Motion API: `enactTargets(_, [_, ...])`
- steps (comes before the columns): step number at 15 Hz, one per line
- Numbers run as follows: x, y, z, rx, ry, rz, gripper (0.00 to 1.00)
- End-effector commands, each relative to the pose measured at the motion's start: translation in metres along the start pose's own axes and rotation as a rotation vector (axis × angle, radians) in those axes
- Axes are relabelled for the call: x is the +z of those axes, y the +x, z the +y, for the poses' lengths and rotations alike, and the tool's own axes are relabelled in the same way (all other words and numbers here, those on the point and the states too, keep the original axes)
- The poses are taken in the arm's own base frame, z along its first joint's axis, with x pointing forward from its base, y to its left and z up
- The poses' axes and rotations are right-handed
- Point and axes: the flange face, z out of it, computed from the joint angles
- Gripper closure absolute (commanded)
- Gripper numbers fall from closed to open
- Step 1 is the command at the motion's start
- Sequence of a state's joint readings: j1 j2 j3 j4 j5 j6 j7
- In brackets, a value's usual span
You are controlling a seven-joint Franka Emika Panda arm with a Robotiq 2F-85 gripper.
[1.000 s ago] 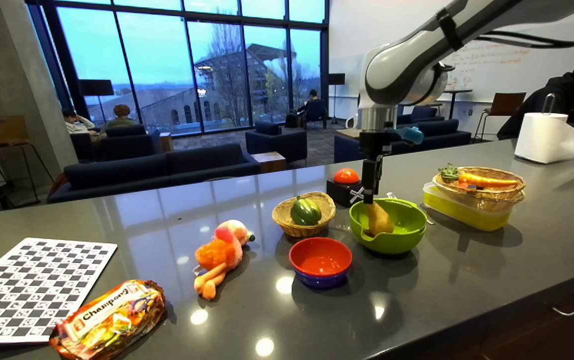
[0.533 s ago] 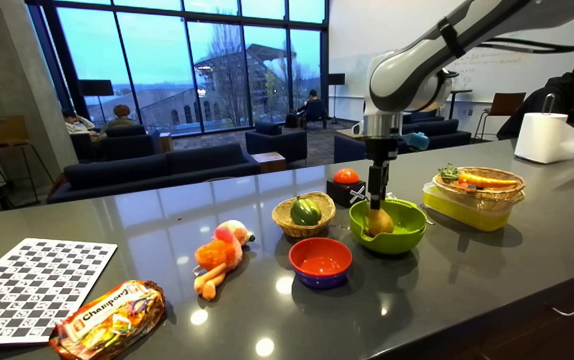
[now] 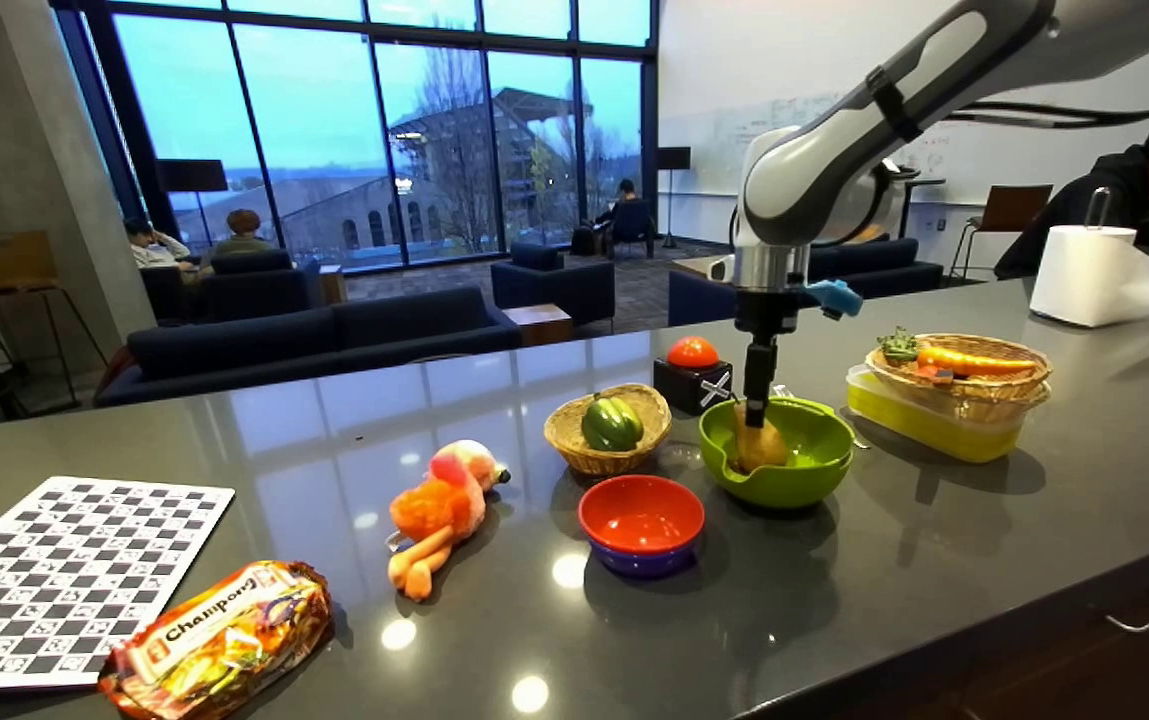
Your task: Put the pear in the orange bowl.
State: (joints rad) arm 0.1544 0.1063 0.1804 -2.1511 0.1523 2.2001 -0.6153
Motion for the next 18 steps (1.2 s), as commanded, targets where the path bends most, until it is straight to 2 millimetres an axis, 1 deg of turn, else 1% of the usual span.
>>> enactTargets(1, [0.006, 0.001, 0.020, -0.040, -0.002, 0.043, 0.00])
enactTargets(5, [0.014, 0.001, 0.031, -0.052, 0.008, 0.067, 0.00])
enactTargets(9, [0.017, 0.003, 0.033, -0.053, 0.030, 0.093, 0.00])
enactTargets(13, [0.018, 0.006, 0.031, -0.049, 0.050, 0.114, 0.00])
enactTargets(14, [0.018, 0.007, 0.031, -0.046, 0.054, 0.120, 0.07])
enactTargets(15, [0.018, 0.007, 0.031, -0.046, 0.058, 0.124, 0.26])
enactTargets(17, [0.016, 0.007, 0.031, -0.042, 0.061, 0.131, 0.39])
enactTargets(18, [0.016, 0.007, 0.031, -0.041, 0.062, 0.135, 0.48])
